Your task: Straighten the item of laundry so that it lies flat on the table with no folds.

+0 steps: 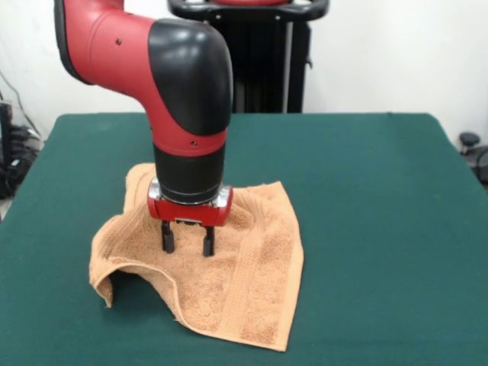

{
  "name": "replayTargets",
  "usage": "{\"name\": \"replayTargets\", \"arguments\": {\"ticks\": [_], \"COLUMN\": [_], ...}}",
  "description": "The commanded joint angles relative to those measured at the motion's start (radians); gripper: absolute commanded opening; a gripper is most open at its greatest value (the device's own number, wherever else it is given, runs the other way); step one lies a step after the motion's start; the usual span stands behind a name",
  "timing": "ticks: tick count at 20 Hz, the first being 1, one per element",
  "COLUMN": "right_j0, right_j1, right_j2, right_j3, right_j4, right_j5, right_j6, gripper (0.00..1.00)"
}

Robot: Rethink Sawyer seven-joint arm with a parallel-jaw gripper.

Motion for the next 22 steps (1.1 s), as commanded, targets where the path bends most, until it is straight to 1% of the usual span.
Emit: {"name": "replayTargets", "arguments": {"ticks": [1, 3, 5, 7, 11, 14, 18, 22], "right_j0": [0.049, 0.07, 0.092, 0.108, 0.124, 0.139, 0.14, 0.116], "right_j1": [-0.044, -0.123, -0.175, -0.198, -0.246, -0.276, -0.276, -0.248], "right_j2": [0.044, 0.008, -0.03, -0.054, -0.072, -0.092, -0.093, -0.06], "right_j3": [0.054, 0.077, 0.072, 0.046, 0.047, 0.025, -0.002, -0.004], "right_j4": [-0.055, -0.069, -0.081, -0.092, -0.109, -0.121, -0.129, -0.116], "right_j5": [0.057, 0.146, 0.243, 0.319, 0.388, 0.461, 0.491, 0.435], "right_j6": [0.124, 0.111, 0.108, 0.112, 0.124, 0.131, 0.148, 0.15], "gripper": [1.0, 1.0, 1.0, 1.0, 1.0, 1.0, 1.0, 1.0]}}
